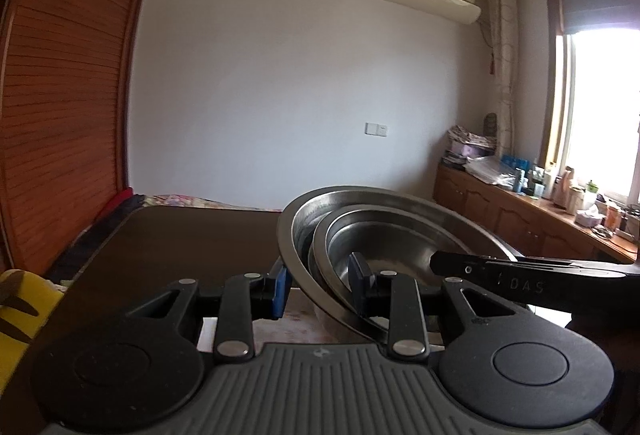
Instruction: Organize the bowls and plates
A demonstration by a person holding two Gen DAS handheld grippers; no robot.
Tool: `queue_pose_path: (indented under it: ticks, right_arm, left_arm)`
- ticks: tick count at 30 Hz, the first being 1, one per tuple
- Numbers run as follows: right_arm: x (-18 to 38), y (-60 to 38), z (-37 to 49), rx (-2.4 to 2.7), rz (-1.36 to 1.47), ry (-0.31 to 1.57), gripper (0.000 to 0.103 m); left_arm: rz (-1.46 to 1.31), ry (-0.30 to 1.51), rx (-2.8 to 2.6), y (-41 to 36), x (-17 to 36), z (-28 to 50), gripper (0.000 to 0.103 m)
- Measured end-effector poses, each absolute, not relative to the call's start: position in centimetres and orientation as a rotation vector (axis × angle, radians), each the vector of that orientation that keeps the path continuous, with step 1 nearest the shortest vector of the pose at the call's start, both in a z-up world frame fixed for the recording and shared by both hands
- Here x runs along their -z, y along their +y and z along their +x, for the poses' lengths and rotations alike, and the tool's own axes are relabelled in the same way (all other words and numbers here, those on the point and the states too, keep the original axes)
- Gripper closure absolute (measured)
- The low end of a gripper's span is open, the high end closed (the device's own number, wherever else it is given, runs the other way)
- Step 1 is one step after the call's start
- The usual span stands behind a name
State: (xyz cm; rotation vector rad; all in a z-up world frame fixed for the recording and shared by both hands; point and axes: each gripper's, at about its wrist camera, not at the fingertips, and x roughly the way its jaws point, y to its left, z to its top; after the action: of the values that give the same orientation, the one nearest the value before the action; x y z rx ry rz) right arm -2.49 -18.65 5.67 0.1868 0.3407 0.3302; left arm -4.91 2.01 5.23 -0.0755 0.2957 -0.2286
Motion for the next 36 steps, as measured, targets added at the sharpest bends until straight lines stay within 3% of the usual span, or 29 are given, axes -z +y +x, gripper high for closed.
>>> queue_pose_path:
  ticks: [36]
  right_arm:
    - [-4.0, -13.9, -1.6, -0.415, 0.143, 0.434, 0.075]
  left_arm:
    - [-0.109, 0.378, 0.126, 6.9, -1.8, -4.2, 0.041]
